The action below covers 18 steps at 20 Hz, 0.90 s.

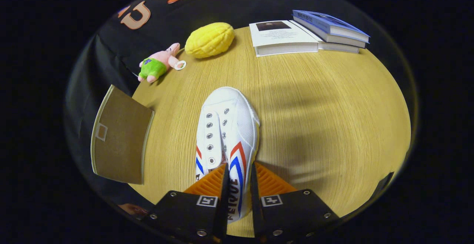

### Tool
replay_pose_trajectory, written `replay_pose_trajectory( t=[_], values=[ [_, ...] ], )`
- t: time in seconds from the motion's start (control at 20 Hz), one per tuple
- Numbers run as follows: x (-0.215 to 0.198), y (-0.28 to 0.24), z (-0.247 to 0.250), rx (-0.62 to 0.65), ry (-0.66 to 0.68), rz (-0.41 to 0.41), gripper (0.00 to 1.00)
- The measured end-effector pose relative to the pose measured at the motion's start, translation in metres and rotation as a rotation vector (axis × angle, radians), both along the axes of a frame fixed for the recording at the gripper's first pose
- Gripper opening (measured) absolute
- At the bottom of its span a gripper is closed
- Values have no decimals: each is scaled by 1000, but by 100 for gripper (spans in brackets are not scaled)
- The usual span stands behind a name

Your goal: Open the storage box then place both shoes into the box .Put the left shoe in first, then the right shoe, with the right side of both shoes facing outward in a uniform manner.

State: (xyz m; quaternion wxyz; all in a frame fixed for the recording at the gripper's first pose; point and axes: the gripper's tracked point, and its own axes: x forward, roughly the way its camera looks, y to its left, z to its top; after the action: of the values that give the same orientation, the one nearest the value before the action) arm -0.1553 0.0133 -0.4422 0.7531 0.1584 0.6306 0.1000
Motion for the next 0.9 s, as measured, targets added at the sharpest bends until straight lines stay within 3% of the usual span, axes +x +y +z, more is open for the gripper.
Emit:
replay_pose_trajectory(
  t=[0.05,0.25,0.5,0.9],
  values=[
    [0,0,0,5,6,-17,18],
    [1,3,11,7,26,-79,7],
    [15,23,54,66,-2,-119,6],
    [40,85,130,135,-38,-30,6]
  ],
)
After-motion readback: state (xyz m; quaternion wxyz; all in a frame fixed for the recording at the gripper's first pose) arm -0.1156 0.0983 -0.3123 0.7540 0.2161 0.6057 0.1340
